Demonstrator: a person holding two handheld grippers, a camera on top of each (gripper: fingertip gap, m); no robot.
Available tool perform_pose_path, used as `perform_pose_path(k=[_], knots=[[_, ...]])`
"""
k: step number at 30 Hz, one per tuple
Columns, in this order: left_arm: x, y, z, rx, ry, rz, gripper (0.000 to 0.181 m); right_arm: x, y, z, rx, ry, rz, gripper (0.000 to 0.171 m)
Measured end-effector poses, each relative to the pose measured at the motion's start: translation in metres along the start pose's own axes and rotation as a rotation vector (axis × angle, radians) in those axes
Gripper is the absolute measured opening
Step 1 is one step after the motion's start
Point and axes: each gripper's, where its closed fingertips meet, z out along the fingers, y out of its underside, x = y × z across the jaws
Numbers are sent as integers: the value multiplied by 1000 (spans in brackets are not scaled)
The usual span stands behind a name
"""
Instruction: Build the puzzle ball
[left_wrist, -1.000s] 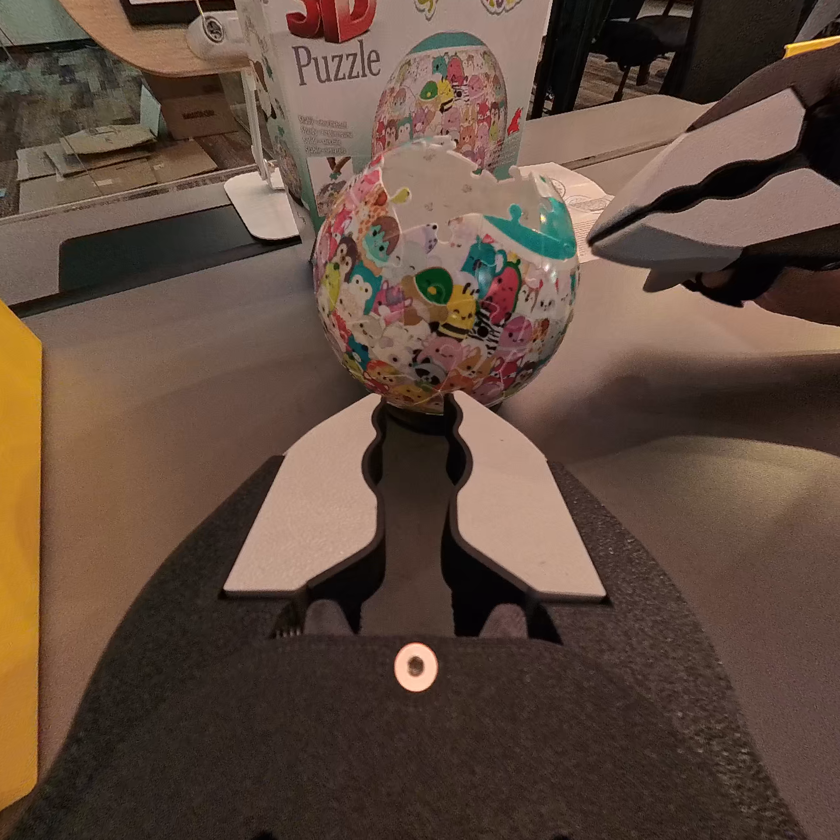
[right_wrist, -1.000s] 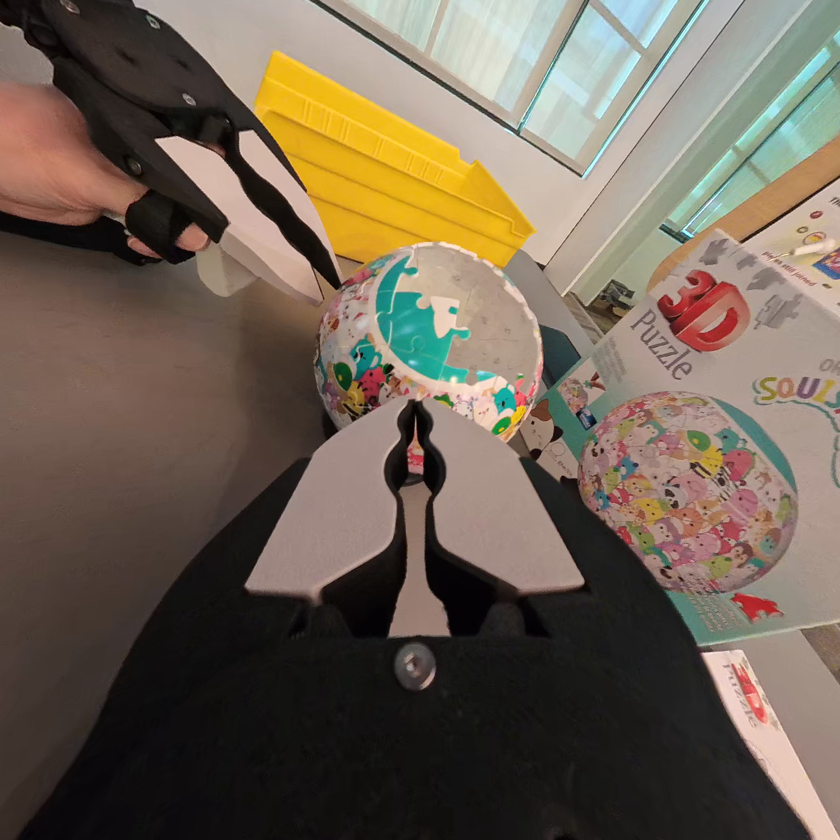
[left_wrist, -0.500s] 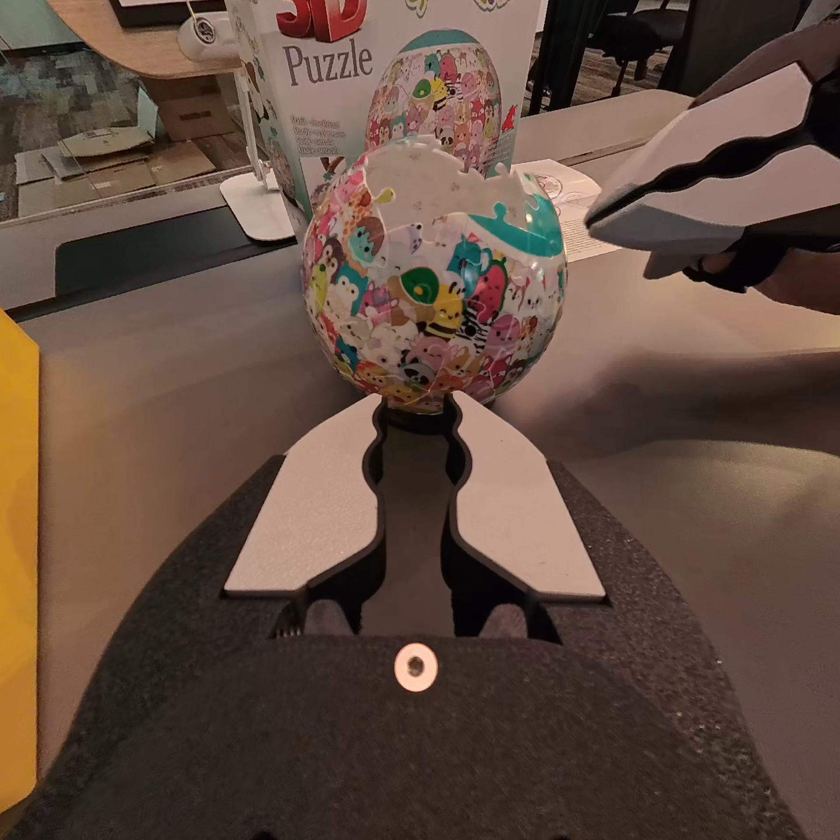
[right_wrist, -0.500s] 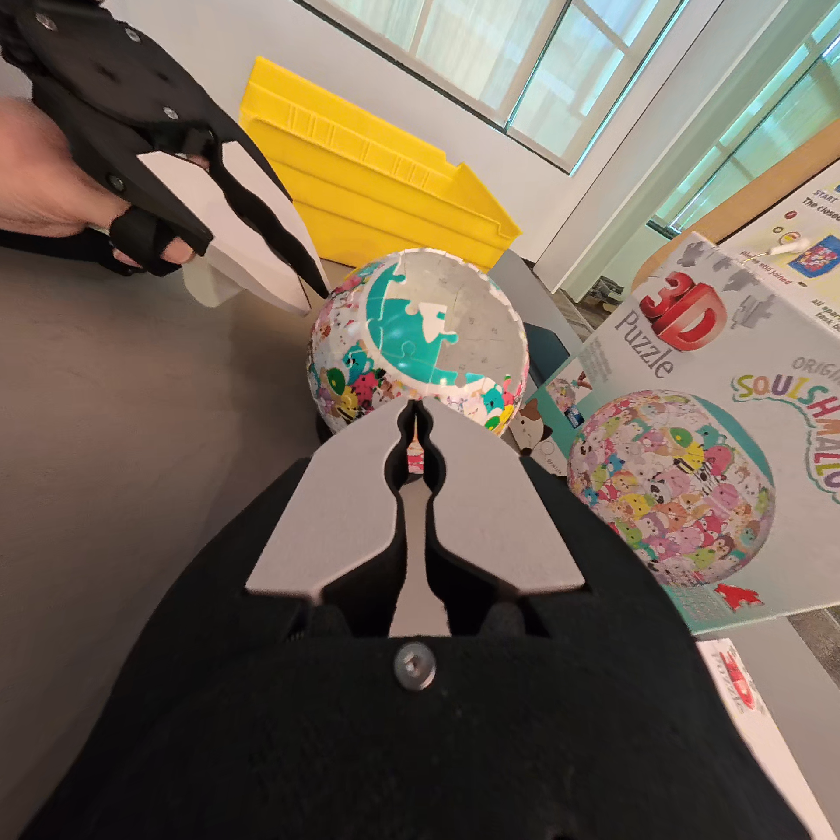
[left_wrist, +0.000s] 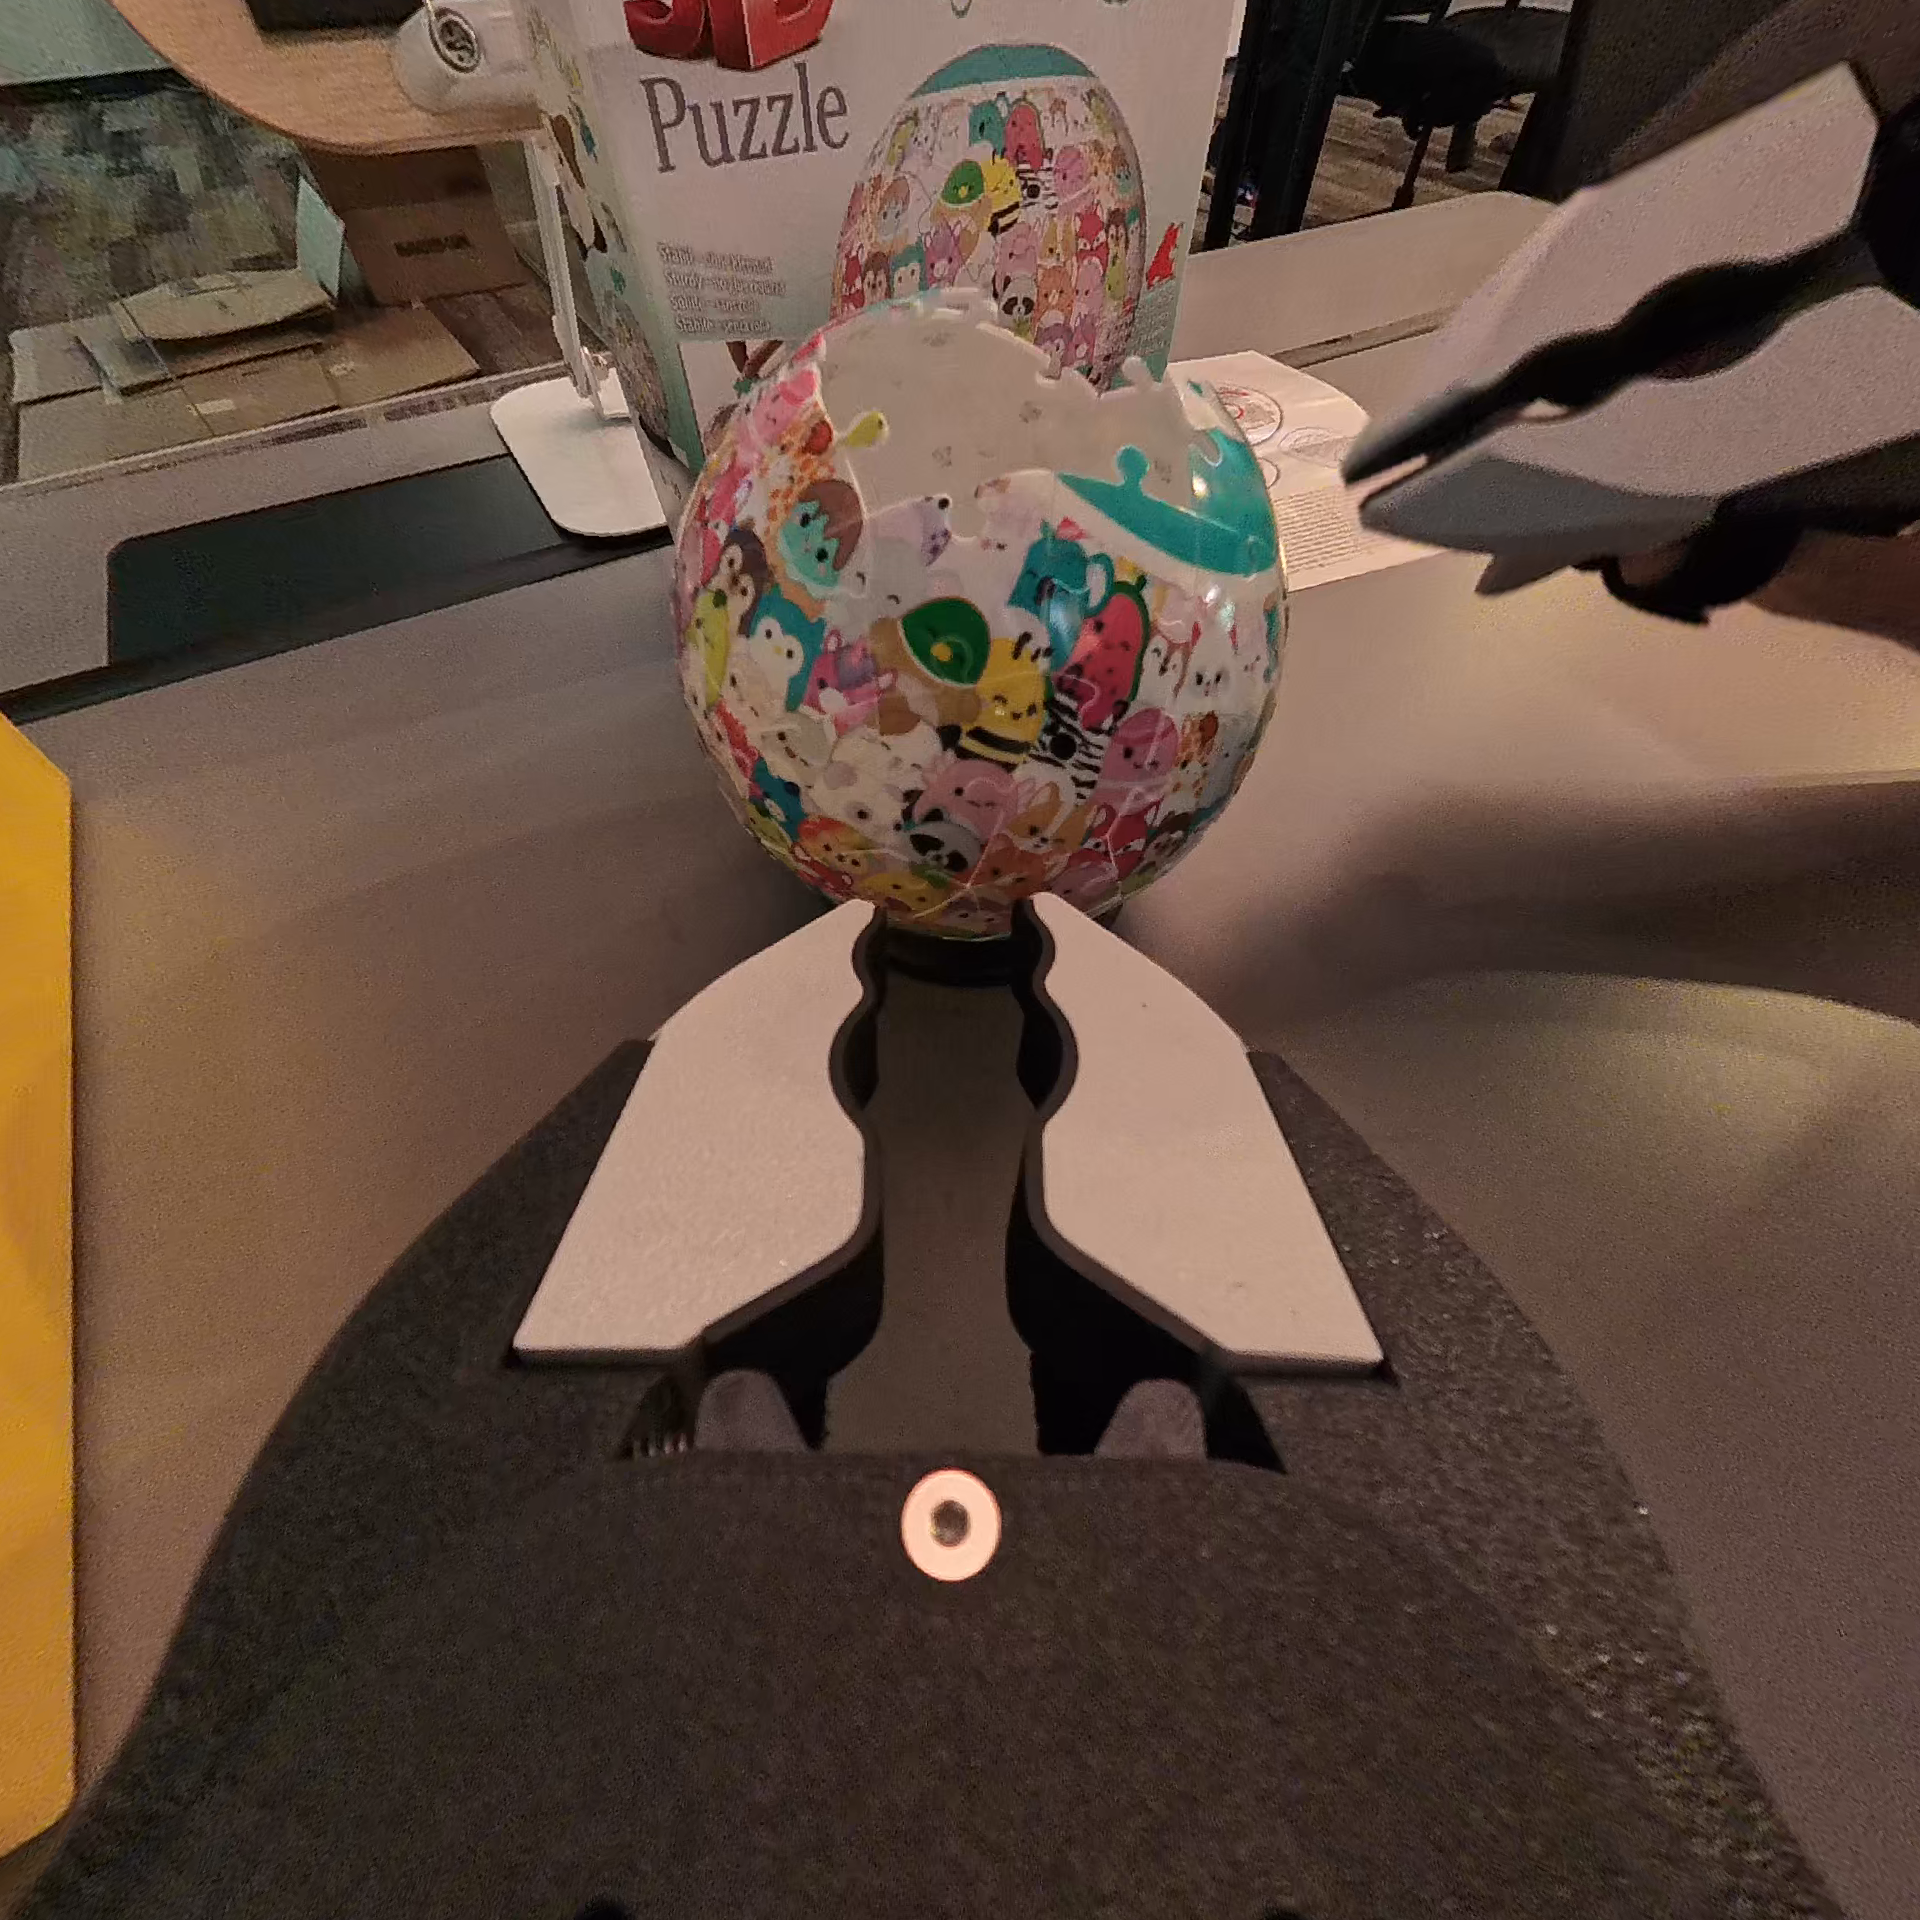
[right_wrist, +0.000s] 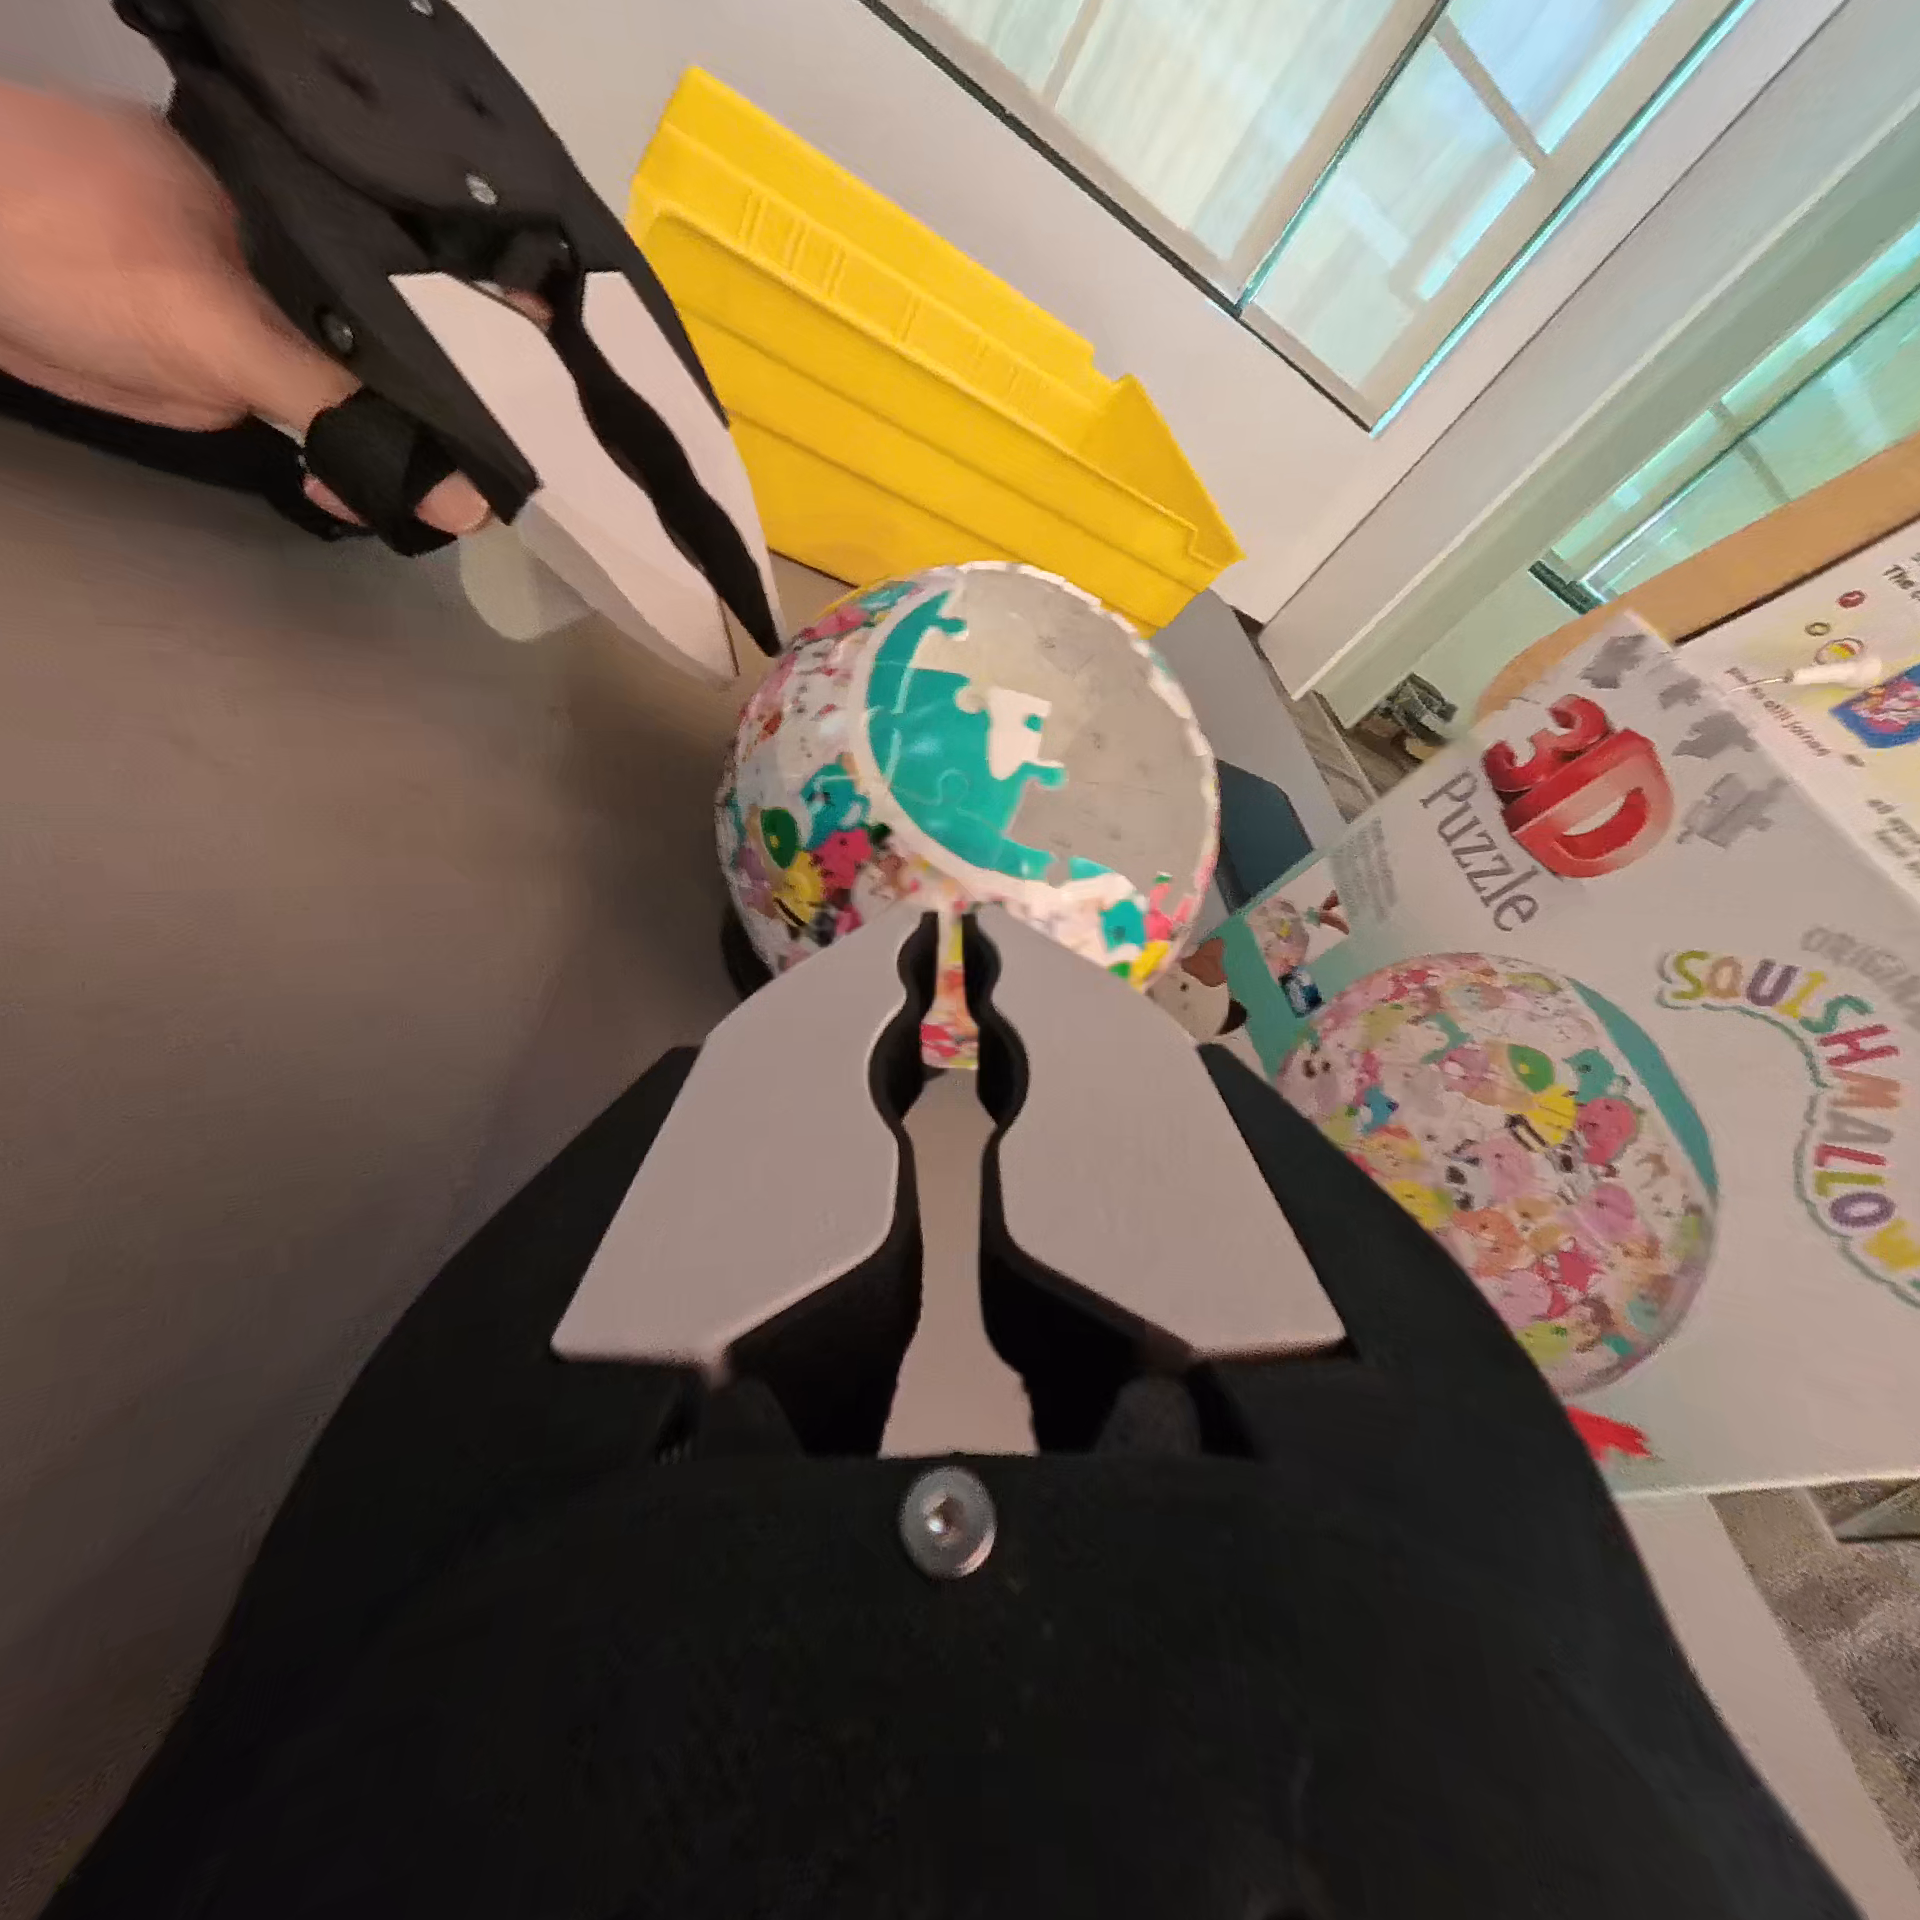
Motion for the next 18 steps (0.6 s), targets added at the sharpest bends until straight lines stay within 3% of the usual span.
perform_pose_path(k=[5, 10, 12, 14, 18], knots=[[2, -4, -2, 23, 11, -8, 22, 17, -3, -9, 67, -180, 88, 20], [-1, -8, -4, 51, -6, -4, 21, 24, 3, -5, 71, -216, 67, 31], [-4, -9, -5, 55, -18, -7, 21, 18, 7, -5, 83, -224, 111, 24], [-6, -9, -6, 61, -24, -12, 20, 1, 13, -9, 91, -271, 135, 3], [-9, -8, -6, 59, -30, -20, 20, -27, 33, 2, 12, -321, 137, 1]])
